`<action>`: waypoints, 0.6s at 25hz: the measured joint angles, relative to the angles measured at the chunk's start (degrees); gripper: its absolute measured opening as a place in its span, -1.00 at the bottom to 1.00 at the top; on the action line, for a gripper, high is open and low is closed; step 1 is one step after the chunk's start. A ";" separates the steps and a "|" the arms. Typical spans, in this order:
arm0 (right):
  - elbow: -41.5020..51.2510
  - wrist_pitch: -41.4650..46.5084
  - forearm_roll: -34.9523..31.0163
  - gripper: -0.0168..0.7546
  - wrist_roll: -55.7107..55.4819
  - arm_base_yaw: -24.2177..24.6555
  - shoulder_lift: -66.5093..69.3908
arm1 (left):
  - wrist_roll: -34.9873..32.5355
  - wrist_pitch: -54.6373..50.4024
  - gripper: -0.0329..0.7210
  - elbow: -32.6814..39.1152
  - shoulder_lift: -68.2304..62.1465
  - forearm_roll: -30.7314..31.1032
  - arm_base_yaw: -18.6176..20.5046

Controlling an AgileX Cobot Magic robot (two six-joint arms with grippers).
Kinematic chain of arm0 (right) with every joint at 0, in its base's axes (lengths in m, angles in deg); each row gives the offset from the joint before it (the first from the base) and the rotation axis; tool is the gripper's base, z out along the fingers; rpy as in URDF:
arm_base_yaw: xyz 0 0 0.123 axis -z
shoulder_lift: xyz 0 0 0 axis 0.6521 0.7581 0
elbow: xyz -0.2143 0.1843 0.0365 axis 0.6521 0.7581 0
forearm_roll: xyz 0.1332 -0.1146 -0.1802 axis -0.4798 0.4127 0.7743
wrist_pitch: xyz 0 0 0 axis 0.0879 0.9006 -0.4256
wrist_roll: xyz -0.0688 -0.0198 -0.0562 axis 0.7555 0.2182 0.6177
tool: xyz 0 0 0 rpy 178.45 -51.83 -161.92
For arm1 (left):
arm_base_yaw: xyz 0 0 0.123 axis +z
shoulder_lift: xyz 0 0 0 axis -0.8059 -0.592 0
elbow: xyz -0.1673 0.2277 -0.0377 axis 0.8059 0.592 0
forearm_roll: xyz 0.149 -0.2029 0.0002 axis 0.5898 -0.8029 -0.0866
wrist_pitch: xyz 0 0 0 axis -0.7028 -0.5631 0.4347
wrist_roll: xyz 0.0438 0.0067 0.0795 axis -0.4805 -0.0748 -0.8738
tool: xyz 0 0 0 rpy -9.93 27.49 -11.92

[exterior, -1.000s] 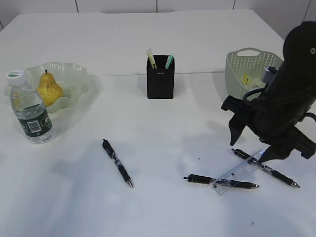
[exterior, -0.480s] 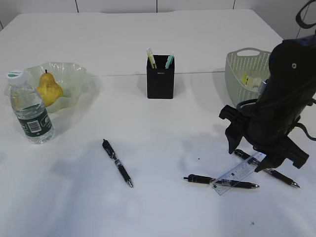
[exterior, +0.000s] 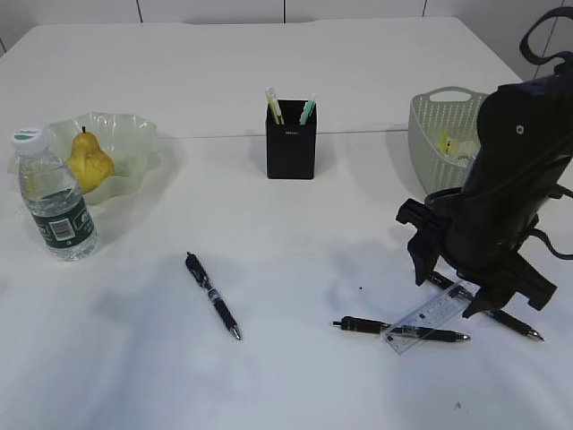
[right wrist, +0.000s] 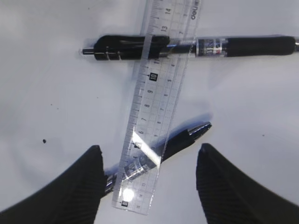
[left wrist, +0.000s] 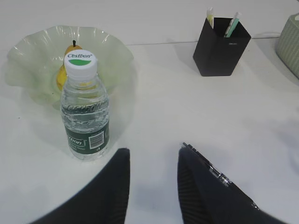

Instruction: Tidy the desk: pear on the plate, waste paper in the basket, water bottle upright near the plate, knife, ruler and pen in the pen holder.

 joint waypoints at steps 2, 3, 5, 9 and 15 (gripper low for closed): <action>0.00 0.00 1.09 0.32 -1.28 0.00 0.00 | 0.00 0.00 -0.28 0.00 0.00 0.00 0.00; 0.00 0.00 1.51 0.32 -1.87 0.00 0.00 | 0.00 -0.12 -0.28 0.00 0.00 0.00 0.00; 0.00 0.00 2.50 0.32 -2.74 0.00 0.00 | 0.00 -0.12 -0.28 0.00 0.00 0.00 0.00; 0.00 0.00 2.88 0.32 -3.24 0.00 0.26 | 0.00 -0.12 -0.28 0.00 0.00 0.00 0.00; 0.00 0.00 3.00 0.32 -3.46 0.00 1.66 | 0.00 -0.20 -0.28 0.00 0.00 0.00 0.00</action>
